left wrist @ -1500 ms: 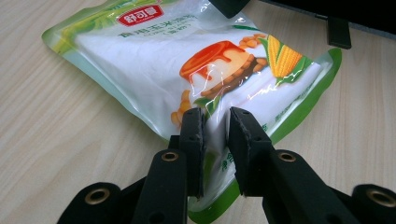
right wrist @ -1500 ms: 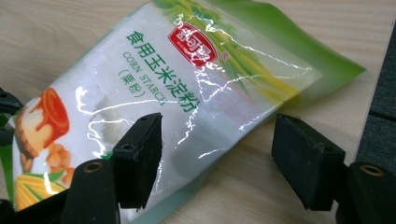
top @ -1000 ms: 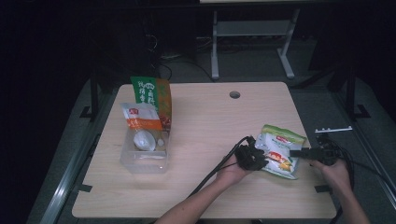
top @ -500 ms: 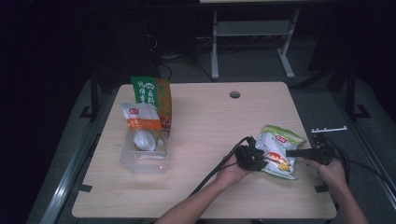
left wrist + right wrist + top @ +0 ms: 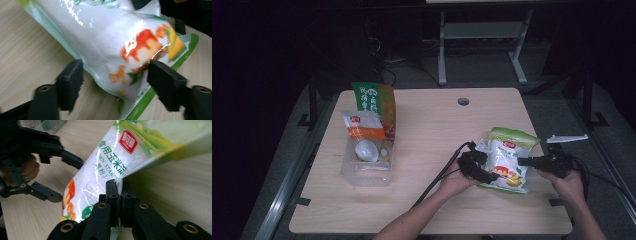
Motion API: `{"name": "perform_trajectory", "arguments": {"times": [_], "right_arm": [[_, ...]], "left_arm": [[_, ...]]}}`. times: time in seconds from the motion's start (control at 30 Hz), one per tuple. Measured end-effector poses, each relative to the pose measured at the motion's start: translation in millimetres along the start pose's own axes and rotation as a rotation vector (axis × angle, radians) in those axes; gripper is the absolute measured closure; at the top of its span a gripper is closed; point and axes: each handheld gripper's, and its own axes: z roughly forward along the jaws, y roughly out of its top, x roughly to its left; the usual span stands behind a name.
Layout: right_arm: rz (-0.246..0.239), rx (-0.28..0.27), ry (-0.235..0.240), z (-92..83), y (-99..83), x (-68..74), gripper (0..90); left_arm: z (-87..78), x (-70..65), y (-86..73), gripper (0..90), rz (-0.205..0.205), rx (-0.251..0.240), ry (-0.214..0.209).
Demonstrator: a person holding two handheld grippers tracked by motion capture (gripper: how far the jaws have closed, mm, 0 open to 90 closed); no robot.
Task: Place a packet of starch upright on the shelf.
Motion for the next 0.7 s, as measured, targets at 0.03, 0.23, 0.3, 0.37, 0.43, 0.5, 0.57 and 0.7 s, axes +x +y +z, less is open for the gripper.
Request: {"name": "perform_trajectory", "arguments": {"times": [0.03, 0.23, 0.3, 0.37, 0.43, 0.5, 0.57, 0.7], "right_arm": [[-0.031, -0.014, 0.005, -3.2, 0.7, 5.2, 87.2], [-0.117, -0.060, 0.030, -10.3, -0.7, 15.8, 87.3], [-0.125, -0.072, 0.036, -11.0, -1.0, 17.4, 87.3], [-0.143, -0.092, 0.052, -11.6, -1.2, 20.4, 87.3], [-0.164, -0.098, 0.060, -11.3, 0.3, 25.4, 87.3], [-0.165, -0.097, 0.064, -11.0, 0.8, 26.8, 87.4], [-0.166, -0.105, 0.066, -10.8, 3.1, 32.8, 87.5], [-0.210, -0.093, 0.041, -11.2, 10.4, 48.6, 87.6]], "left_arm": [[-0.2, 3.4, -1.7, 20.1, -0.033, -0.011, -0.021], [1.1, 11.2, -3.7, 18.9, -0.095, -0.039, -0.105], [1.3, 13.7, -3.6, 20.6, -0.101, -0.051, -0.143], [1.3, 14.4, -3.2, 24.4, -0.108, -0.066, -0.178], [0.8, 14.2, -2.8, 30.7, -0.119, -0.071, -0.193], [-2.1, 14.8, -2.3, 33.2, -0.127, -0.075, -0.203], [-6.4, 12.7, -2.3, 44.8, -0.113, -0.098, -0.196], [-16.2, 6.0, -2.8, 54.4, -0.066, -0.123, -0.161]]}}
